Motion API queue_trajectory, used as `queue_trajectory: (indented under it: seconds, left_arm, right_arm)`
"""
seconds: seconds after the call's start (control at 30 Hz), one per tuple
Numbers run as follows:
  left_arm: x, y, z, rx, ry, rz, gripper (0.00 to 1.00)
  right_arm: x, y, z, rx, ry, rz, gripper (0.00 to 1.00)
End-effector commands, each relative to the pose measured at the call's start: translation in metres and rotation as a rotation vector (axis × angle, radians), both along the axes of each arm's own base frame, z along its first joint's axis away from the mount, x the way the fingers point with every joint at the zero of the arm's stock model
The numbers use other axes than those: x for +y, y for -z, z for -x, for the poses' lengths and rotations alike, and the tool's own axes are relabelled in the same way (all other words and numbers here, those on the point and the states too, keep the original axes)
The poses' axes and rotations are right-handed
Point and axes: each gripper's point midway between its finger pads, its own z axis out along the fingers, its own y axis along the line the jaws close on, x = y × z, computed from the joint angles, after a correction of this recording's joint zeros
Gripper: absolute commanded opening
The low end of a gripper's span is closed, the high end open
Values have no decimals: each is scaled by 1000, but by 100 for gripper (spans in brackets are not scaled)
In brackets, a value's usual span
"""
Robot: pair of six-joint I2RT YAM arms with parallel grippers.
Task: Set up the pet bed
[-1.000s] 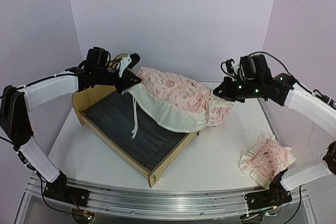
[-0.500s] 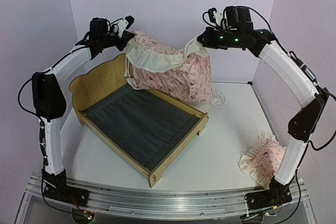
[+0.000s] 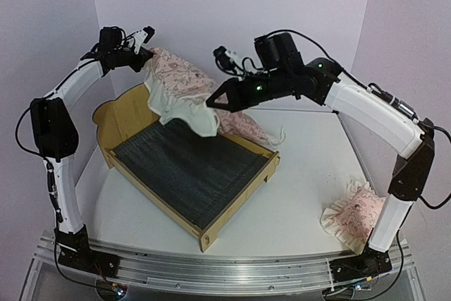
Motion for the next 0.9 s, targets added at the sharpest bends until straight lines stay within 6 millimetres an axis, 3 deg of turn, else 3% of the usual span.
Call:
queue_trajectory:
  seconds: [0.0,0.1,0.2,0.47,0.57,0.73,0.87]
  left_arm:
    - [-2,-15,69,102,104,-28,0]
    - [7,18,98,248,109,-53,0]
    - [19,39,124,390,91,-62,0]
    - [60,87,186,658,26,-161,0]
    - [78,123,204,700,-19,-242,0]
    - [108,179,219,762,-112,-372,0]
    - [128,191,215,783,-176,-390,0]
  right_arm:
    - [22,0,72,43,-236,-33,0]
    - [43,21,102,129,-335,-17,0]
    - [54,43,120,228,-391,2,0]
    - [40,107,134,384,-375,118,0]
    - [36,132,136,428,-360,164,0]
    - [41,152,138,470,-369,196,0]
    - [41,154,142,472,-381,203,0]
